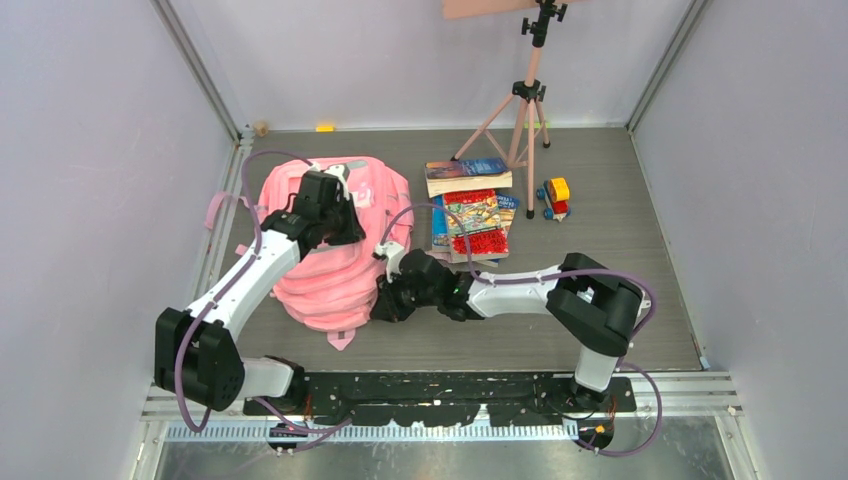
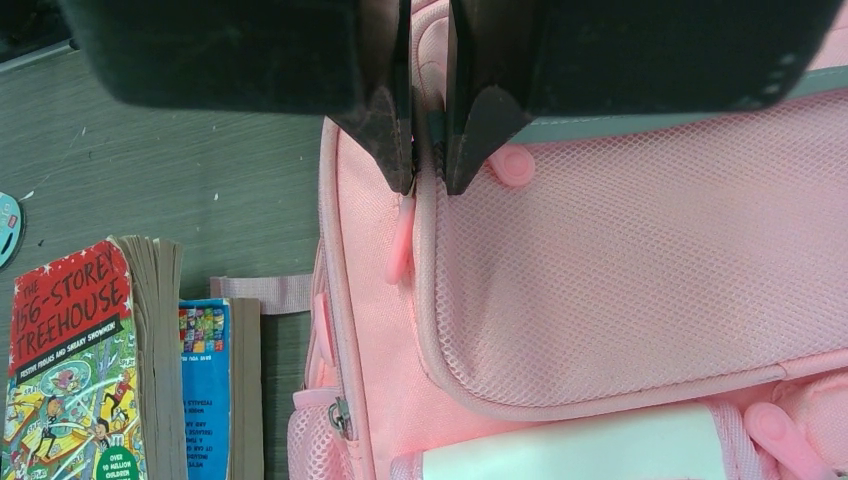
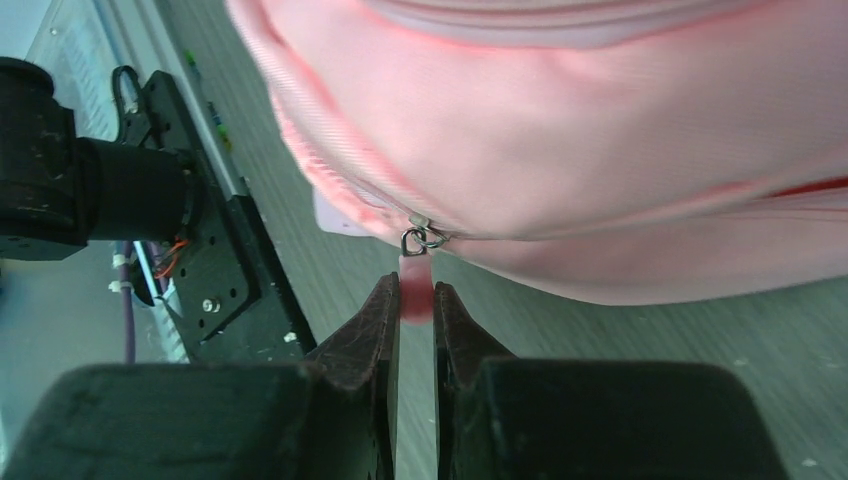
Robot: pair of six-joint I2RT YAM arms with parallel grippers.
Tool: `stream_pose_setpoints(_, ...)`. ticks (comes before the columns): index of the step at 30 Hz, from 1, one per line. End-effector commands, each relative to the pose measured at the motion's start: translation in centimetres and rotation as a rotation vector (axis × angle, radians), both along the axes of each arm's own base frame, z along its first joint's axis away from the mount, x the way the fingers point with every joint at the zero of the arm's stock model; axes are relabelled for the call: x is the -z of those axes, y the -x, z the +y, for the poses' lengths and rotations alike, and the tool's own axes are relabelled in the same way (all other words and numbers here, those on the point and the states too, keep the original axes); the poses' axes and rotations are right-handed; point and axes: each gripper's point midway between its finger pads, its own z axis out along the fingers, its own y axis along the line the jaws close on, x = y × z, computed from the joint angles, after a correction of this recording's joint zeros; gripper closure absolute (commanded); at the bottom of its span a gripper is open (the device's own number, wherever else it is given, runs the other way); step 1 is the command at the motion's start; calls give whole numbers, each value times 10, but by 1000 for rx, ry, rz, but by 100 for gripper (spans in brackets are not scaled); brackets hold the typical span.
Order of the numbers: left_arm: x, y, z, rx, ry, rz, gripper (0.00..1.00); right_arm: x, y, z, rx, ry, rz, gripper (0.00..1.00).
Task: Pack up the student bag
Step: Unzip the student bag at the center of the board.
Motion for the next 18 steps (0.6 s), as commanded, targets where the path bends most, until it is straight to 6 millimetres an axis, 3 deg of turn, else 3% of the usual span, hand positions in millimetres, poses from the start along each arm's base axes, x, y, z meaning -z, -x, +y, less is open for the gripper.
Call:
stream_pose_setpoints(1,-32,-24,-4,-10,51,-147,100,-40,21,37,-53,-113,-47,99)
stream_pose_setpoints(7,-25,-26,-4,-13,45,-129,100,-31,27,52,-33,-117,-30,99)
stream_pose_setpoints(11,-21,-27,-6,-11,54,-117,100,-25,18,55,15,-111,-37,99)
stream_pose_setpoints(15,-24,-23,-16,73,71,-125,100,-15,0,45,115,-63,-68,100)
stream_pose_setpoints(16,-28,-23,-19,101,74,-136,98,-14,-1,41,127,-56,-70,100)
stream_pose_setpoints(18,-33,-22,-16,113,50,-146,71,-11,-6,33,151,-49,-64,100)
